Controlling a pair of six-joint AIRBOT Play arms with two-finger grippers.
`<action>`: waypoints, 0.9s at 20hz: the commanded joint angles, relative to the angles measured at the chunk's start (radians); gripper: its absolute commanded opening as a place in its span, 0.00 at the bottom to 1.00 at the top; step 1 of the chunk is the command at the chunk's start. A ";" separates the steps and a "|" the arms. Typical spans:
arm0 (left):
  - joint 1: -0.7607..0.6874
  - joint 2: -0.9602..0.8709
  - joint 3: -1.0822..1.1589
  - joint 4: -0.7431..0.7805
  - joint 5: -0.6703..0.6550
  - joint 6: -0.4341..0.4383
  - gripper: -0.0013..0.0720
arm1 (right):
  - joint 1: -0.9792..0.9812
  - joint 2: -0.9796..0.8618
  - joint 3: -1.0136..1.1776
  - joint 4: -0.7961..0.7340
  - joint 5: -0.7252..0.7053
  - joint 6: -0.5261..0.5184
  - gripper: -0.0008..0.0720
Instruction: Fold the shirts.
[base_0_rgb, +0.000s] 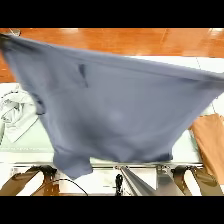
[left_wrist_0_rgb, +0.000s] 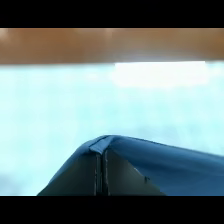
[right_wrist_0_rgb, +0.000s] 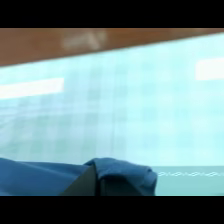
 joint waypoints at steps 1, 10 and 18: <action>-0.080 -0.238 -0.047 -0.009 0.142 0.007 0.05 | 0.000 -0.251 -0.103 0.181 -0.172 -0.121 0.04; -0.121 -0.651 0.043 -0.018 0.394 -0.205 0.05 | 0.007 -0.958 0.177 0.419 -0.309 -0.189 0.04; -0.120 -0.751 0.045 -0.069 0.420 -0.266 0.05 | 0.047 -1.166 0.363 0.395 -0.303 -0.093 0.04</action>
